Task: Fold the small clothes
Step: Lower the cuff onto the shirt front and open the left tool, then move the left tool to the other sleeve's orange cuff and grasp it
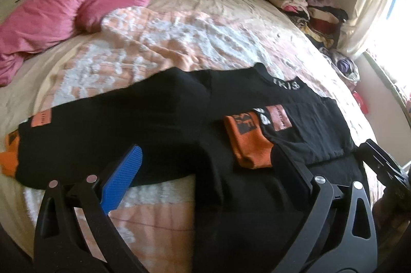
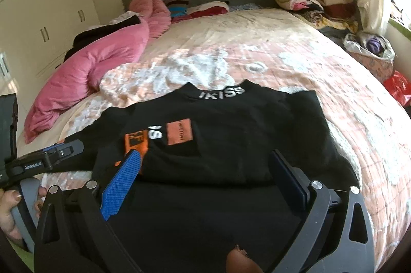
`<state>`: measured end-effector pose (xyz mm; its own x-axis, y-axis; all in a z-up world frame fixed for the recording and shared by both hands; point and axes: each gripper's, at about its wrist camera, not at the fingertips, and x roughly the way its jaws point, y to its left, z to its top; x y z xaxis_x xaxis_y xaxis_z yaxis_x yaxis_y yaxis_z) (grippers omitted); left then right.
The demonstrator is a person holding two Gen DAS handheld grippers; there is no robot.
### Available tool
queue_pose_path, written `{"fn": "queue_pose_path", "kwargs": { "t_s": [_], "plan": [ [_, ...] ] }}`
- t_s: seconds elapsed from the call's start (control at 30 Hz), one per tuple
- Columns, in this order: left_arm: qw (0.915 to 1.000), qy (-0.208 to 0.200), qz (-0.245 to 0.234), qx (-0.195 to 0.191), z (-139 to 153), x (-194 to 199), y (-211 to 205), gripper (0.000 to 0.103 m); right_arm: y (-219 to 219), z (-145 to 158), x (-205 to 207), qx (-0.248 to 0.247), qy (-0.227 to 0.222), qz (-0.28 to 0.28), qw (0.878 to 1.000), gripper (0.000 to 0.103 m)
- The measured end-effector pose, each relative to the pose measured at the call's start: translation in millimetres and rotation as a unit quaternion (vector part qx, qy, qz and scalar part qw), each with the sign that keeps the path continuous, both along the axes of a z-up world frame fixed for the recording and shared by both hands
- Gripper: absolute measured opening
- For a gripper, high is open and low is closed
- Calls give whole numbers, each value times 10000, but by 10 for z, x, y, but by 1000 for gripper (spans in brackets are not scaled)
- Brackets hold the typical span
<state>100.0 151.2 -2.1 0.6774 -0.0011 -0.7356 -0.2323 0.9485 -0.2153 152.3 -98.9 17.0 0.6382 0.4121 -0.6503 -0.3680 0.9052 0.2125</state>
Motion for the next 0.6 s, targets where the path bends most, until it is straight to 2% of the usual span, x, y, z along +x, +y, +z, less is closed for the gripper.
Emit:
{"fn": "queue_pose_path", "kwargs": {
  "t_s": [0.2, 0.6],
  "plan": [
    [9985, -100, 363, 395, 72, -130, 149, 94, 250, 74, -32, -43, -77, 276, 9996, 99],
    [9921, -240, 1181, 350, 131, -403, 627, 94, 758, 215, -111, -109, -212, 816, 9964, 99]
  ]
}}
